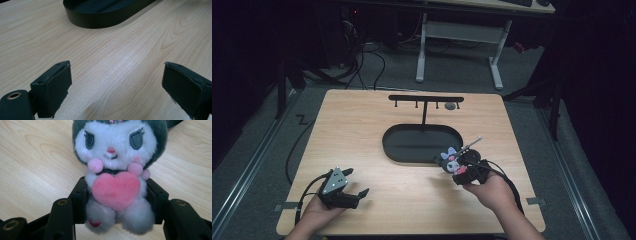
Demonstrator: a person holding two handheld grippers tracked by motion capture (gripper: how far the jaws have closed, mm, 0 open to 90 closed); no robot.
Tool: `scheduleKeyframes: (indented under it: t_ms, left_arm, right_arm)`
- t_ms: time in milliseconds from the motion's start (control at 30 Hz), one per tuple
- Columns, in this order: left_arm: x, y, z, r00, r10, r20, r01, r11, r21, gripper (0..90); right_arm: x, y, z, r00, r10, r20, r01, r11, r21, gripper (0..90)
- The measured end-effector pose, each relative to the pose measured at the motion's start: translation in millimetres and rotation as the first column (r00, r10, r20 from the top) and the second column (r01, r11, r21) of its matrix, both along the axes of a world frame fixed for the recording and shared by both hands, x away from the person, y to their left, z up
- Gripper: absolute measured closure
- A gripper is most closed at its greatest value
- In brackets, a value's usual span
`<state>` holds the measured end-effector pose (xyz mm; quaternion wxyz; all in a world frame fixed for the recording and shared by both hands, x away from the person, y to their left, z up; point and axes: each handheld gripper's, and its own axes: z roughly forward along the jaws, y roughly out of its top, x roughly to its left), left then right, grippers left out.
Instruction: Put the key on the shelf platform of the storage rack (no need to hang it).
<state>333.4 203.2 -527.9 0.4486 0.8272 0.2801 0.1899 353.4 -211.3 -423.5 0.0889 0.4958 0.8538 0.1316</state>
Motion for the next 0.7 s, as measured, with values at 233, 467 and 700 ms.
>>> scheduleKeyframes:
  t_ms: [233,467,700]
  left_arm:
    - [0.1,-0.2,0.2,1.0000,0.001,0.001,-0.001,1.0000,-0.002,9.9]
    - [-0.5,-0.4,0.1,1.0000,0.001,0.005,-0.001,1.0000,0.000,9.9]
    - [-0.7,-0.2,0.2,1.0000,-0.001,0.005,0.001,1.0000,0.000,9.9]
  right_arm:
    - [13.7,-1.1,7.3,0.9997,-0.020,0.010,0.020,1.000,0.002,47.6]
    - [22.6,0.0,12.2,0.9990,-0.040,0.020,0.040,0.999,0.011,47.6]
    - [32.9,2.6,9.8,0.9991,-0.032,0.028,0.032,0.999,0.008,47.6]
